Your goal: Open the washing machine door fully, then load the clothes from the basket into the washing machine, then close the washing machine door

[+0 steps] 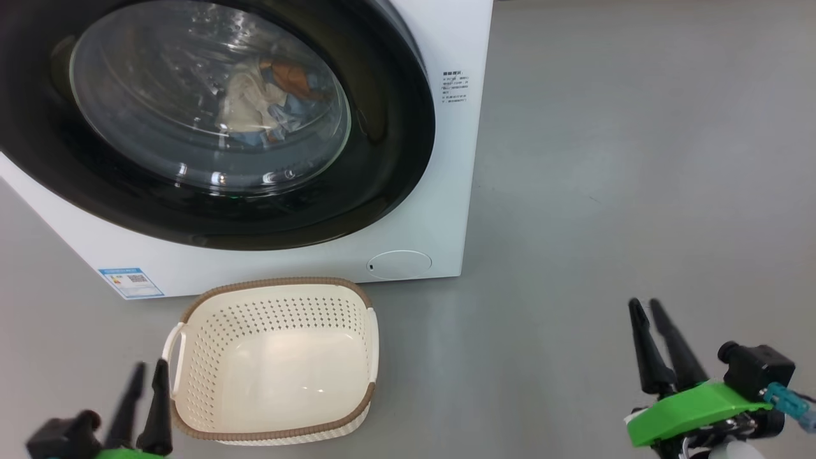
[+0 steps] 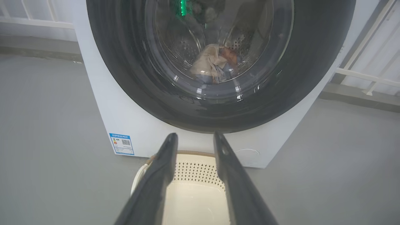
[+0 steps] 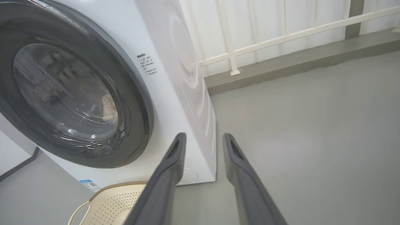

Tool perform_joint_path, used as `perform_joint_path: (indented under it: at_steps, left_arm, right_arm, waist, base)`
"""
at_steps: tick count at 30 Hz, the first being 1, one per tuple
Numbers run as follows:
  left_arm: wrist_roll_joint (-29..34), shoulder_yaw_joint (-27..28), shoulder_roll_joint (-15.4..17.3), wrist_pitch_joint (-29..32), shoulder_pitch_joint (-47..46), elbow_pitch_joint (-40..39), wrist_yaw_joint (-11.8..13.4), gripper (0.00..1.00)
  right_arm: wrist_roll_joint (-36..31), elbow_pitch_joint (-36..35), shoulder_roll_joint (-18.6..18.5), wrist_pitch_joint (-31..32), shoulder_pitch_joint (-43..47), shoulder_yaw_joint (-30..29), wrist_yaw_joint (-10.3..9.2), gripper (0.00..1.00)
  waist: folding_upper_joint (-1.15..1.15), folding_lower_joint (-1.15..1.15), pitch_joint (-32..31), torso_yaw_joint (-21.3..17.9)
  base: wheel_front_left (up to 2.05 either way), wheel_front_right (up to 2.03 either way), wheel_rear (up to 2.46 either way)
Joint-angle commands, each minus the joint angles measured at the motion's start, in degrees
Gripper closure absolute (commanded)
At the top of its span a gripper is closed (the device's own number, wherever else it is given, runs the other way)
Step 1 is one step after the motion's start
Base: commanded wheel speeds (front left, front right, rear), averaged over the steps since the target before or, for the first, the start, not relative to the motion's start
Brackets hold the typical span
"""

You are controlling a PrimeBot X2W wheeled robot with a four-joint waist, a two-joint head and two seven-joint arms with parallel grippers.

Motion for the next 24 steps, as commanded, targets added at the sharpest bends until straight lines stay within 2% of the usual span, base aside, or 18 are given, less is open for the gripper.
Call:
perform_joint_path:
  at_steps: [1,4,10,14,24]
  left_arm:
    - [-0.11,-0.05,-0.17,0.03,0.05,0.12,0.0,1.0]
    - [-0.33,-0.74,-1.88,0.14,0.89,1.68,0.02,1.0]
    - [-3.57,-0.34,-2.15,1.09,0.72,1.47,0.02,1.0]
    - [-5.73,-0.07,-2.33,1.74,0.54,1.4,0.06,1.0]
    - [-11.13,0.61,-2.78,3.36,0.04,1.27,0.06,1.0]
  right_arm:
    - [0.11,0.18,0.04,0.03,0.04,-0.01,0.0,1.0]
    - [0.32,2.0,0.41,0.11,0.93,-0.06,0.0,1.0]
    - [3.59,1.56,0.51,1.12,1.05,-0.45,0.0,1.0]
    - [5.76,1.43,0.56,1.78,1.0,-0.72,0.0,1.0]
    - [11.2,0.98,0.72,3.45,0.89,-1.41,0.01,1.0]
  waist:
    - [0.0,0.0,0.0,0.0]
    - [0.0,0.0,-0.02,0.0]
    - [0.0,0.1,-0.36,-0.17]
    - [0.0,0.01,-0.44,-0.28]
    - [0.0,0.0,-0.8,-0.55]
  base:
    - [0.0,0.0,0.0]
    - [0.0,0.0,0.0]
    - [0.0,0.0,0.0]
    - [0.0,0.0,0.0]
    - [0.0,0.0,0.0]
